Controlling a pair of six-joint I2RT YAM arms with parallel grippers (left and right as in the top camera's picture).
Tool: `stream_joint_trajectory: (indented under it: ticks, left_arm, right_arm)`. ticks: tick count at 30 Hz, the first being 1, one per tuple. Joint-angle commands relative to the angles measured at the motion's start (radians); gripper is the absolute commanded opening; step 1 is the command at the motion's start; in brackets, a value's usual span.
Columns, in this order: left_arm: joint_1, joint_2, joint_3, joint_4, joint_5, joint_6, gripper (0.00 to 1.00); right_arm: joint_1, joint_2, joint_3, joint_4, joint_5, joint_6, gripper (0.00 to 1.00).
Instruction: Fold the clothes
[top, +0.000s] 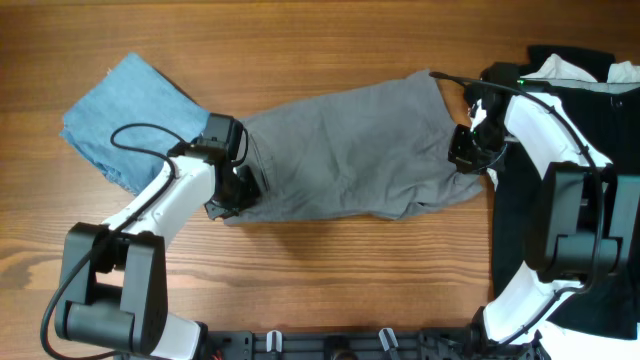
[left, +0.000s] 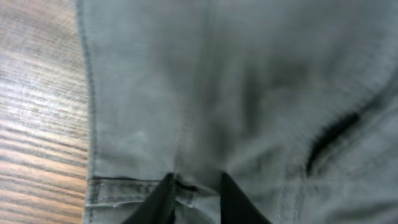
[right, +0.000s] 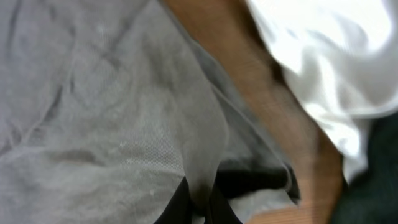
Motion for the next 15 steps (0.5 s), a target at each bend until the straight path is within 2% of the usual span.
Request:
stream_joint_trajectory:
  ticks: [1,4,8,10,11,15]
  left_arm:
    - [0.004,0.002,-0.056,0.039,-0.084,-0.066,0.13]
    - [0.004,0.002,-0.064,0.055,-0.096,-0.066,0.13]
    - [0.004,0.002,-0.064,0.055,-0.123,-0.064,0.12]
    - [0.009,0.002,-0.055,0.053,-0.108,-0.052,0.08]
    - [0.012,-0.004,-0.039,0.05,-0.06,-0.008,0.08]
    - [0.01,-0.035,0.056,-0.004,0.061,0.078,0.14]
  right_arm:
    - [-0.048,-0.013,-0.002,-0.08,0.034,0.055,0.04]
    - [-0.073,-0.021,-0.002,-0.166,0.133,0.06,0.05]
    - [-0.091,-0.023,-0.002,-0.209,0.166,0.087,0.25]
    - [-0.091,-0.026,-0.002,-0.197,0.087,0.027,0.27]
    - [-0.091,-0.029,-0.002,-0.186,0.041,-0.025,0.27]
    - [-0.091,-0.069,0.001,-0.163,0.01,-0.04,0.29]
